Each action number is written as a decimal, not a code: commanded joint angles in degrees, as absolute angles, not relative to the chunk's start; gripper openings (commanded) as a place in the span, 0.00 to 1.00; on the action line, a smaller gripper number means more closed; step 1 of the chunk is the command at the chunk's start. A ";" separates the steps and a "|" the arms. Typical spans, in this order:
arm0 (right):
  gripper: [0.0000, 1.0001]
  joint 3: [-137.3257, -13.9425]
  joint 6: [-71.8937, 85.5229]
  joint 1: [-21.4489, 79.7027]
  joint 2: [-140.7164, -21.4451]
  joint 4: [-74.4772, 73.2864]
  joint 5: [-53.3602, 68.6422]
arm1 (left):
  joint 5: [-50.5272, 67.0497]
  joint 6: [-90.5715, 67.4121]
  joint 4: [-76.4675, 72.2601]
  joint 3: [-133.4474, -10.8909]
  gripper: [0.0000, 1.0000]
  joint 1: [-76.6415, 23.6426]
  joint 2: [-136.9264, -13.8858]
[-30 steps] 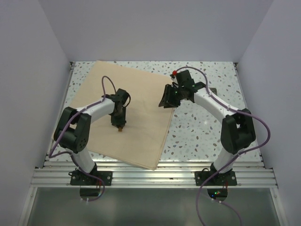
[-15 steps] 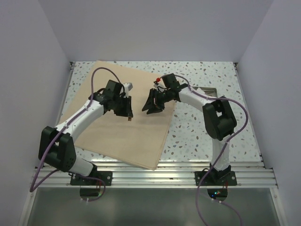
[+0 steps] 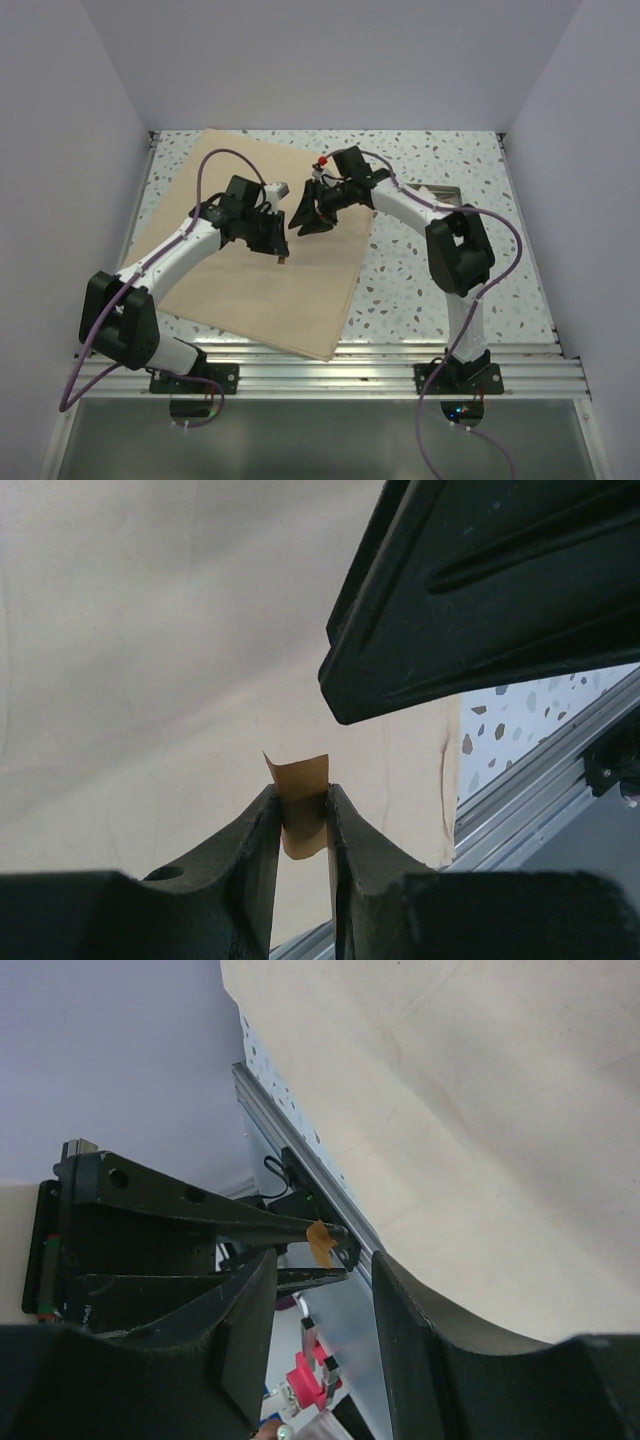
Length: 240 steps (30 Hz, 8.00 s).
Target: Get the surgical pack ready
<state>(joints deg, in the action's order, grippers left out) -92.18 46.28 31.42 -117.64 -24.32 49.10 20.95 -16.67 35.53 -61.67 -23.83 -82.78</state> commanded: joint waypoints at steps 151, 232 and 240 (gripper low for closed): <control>0.00 -96.58 44.39 -7.39 -118.83 -42.27 6.86 | 13.89 -20.65 33.13 -68.38 0.58 -18.11 -94.31; 0.00 -98.20 35.59 16.62 -128.25 -37.61 0.18 | 7.81 -21.71 44.56 -98.69 0.13 -10.02 -132.53; 0.00 -84.29 35.25 6.86 -120.33 -42.53 -5.89 | 13.97 -22.94 47.38 -114.78 0.24 -12.74 -140.45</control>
